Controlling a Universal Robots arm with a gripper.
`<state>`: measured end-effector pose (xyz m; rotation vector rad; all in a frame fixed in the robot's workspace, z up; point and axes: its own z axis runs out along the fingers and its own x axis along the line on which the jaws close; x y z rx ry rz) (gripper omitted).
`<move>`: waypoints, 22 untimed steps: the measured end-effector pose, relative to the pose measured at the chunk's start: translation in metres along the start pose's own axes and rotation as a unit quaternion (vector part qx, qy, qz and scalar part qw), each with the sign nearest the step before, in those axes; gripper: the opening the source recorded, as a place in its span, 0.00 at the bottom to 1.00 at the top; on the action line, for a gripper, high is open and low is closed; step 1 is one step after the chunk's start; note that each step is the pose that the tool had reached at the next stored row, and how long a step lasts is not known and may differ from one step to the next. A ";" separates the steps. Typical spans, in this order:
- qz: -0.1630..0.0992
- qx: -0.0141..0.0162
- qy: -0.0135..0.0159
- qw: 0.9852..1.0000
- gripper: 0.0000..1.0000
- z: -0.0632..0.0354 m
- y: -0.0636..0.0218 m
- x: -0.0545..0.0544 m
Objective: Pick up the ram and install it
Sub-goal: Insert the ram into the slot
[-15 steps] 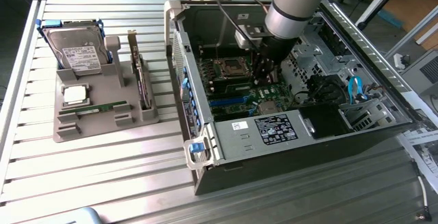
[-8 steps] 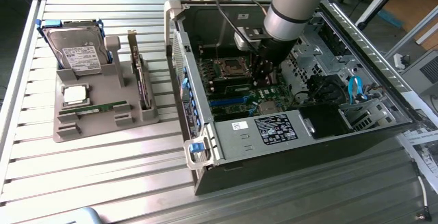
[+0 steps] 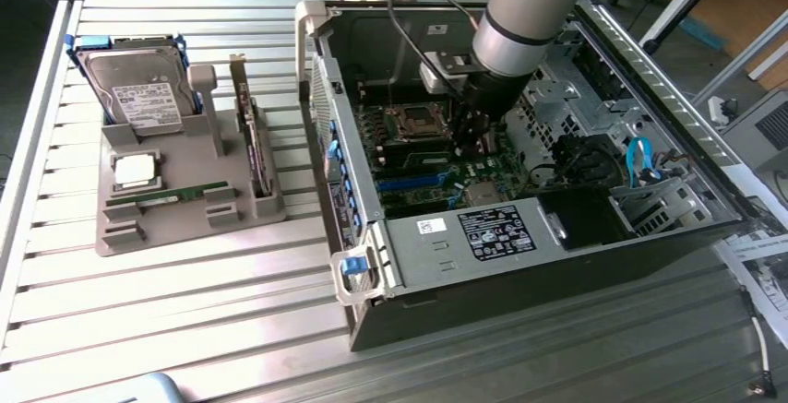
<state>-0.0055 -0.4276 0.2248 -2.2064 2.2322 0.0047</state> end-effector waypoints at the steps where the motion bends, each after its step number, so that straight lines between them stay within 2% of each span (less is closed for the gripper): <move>1: 0.000 0.000 0.000 1.000 0.14 0.0006 0.0001 0.000; 10: 0.000 0.000 0.000 1.000 0.14 0.0067 0.0012 0.000; 15: 0.000 0.000 0.000 1.000 0.14 0.0065 0.0010 -0.001; 19: 0.000 0.001 -0.001 1.000 0.14 0.0033 0.0009 -0.001; 22: 0.000 0.000 0.000 1.000 0.14 -0.0073 0.0010 -0.001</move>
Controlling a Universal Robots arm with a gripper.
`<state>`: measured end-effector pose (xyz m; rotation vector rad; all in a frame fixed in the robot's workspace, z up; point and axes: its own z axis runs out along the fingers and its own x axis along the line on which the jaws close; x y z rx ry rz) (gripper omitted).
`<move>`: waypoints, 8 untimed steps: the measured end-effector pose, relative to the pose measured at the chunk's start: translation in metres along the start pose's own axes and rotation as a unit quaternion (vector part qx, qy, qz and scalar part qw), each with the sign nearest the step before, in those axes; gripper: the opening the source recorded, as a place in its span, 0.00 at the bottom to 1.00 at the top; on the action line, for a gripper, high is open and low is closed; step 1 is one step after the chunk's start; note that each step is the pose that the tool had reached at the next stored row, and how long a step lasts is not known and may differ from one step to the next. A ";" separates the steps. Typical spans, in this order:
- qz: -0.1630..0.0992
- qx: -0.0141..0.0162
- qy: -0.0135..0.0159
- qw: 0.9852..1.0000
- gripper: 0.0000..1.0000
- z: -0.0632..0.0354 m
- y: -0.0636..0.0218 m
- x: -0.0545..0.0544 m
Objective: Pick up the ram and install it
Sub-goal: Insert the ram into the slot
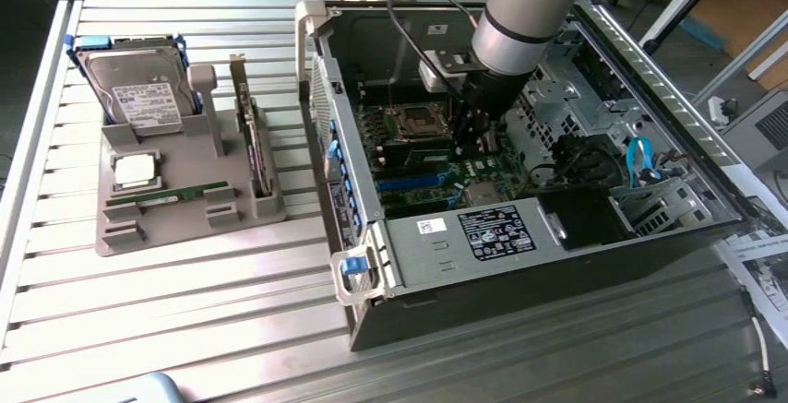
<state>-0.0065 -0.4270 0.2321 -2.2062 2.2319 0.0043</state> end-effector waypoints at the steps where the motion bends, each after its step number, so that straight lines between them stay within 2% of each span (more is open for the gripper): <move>1: 0.000 0.000 0.000 1.000 0.14 -0.0034 0.0000 0.000; 8: 0.000 0.000 0.000 1.000 0.14 -0.0137 0.0000 0.000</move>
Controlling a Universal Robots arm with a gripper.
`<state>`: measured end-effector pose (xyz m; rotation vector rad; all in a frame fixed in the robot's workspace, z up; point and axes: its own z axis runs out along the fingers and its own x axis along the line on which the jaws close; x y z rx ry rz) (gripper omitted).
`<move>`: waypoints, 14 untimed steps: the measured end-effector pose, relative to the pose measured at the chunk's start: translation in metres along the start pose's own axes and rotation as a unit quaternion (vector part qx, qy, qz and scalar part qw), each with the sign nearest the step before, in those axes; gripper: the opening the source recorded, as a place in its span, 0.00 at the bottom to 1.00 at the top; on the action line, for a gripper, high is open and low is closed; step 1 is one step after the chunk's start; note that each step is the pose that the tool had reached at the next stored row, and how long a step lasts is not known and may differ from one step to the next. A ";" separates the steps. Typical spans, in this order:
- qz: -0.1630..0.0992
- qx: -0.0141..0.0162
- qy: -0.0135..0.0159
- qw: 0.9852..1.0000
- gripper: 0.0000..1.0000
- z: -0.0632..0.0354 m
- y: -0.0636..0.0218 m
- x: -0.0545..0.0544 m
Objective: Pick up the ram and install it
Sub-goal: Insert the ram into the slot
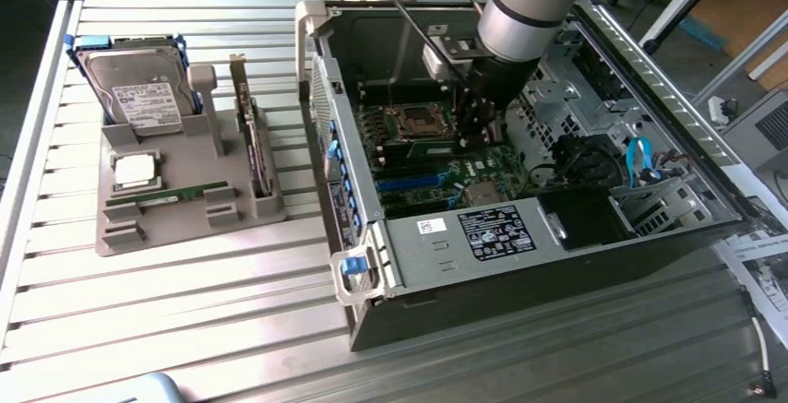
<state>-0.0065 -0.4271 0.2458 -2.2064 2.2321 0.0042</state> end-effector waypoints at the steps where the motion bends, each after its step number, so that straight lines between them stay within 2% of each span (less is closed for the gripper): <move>1: 0.000 0.000 0.000 1.000 0.14 -0.0009 0.0000 0.000; 10: 0.000 0.000 -0.001 1.000 0.14 -0.0045 0.0004 0.000; 14: 0.000 0.000 -0.001 1.000 0.14 -0.0045 0.0044 0.000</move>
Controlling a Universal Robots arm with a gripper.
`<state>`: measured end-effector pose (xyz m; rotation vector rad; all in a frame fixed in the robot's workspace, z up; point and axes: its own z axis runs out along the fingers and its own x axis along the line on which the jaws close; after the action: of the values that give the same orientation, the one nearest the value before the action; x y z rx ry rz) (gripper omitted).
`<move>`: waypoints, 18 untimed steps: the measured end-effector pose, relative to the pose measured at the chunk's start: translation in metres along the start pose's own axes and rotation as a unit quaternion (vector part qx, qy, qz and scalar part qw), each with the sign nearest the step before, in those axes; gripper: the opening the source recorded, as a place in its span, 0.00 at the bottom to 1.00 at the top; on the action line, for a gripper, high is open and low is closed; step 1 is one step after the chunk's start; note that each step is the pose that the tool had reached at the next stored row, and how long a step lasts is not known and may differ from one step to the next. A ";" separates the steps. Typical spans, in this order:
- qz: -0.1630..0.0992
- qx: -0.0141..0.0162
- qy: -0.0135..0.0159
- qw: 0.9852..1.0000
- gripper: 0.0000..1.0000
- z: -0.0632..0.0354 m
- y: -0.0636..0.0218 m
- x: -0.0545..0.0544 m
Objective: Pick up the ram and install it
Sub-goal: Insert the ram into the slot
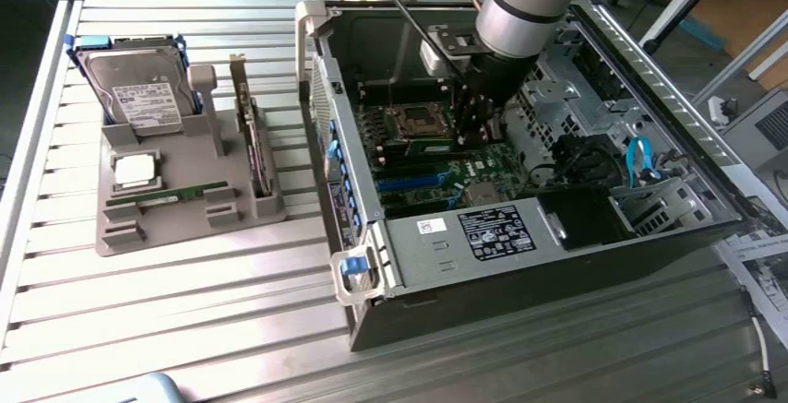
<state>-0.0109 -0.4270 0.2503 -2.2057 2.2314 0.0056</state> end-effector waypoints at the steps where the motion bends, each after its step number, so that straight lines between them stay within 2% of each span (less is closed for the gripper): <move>1: 0.000 0.000 0.000 1.000 0.14 0.0000 0.0015 0.000; 10: 0.000 0.000 -0.001 1.000 0.14 0.0008 0.0119 -0.002; 18: -0.001 0.000 -0.002 1.000 0.14 0.0031 0.0129 -0.011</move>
<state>-0.0237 -0.4161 0.2473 -2.2052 2.2278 0.0100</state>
